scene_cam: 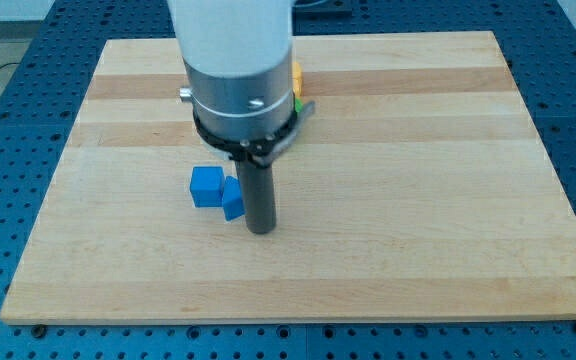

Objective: Move the blue triangle to the right side of the blue cube

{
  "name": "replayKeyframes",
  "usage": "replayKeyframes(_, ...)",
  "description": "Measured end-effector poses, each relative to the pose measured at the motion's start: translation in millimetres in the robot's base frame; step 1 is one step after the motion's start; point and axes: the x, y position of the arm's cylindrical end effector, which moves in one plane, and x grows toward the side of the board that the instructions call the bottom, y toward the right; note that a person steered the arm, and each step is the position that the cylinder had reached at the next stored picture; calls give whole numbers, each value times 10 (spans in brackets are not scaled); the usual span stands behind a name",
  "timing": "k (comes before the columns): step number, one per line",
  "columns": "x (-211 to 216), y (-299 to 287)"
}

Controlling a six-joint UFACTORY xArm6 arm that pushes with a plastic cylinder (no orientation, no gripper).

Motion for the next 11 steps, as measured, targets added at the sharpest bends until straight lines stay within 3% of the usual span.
replayKeyframes(2,-506,-140)
replayKeyframes(4,-103,-173)
replayKeyframes(7,-403,-826)
replayKeyframes(9,-77,-621)
replayKeyframes(11,-249,-321)
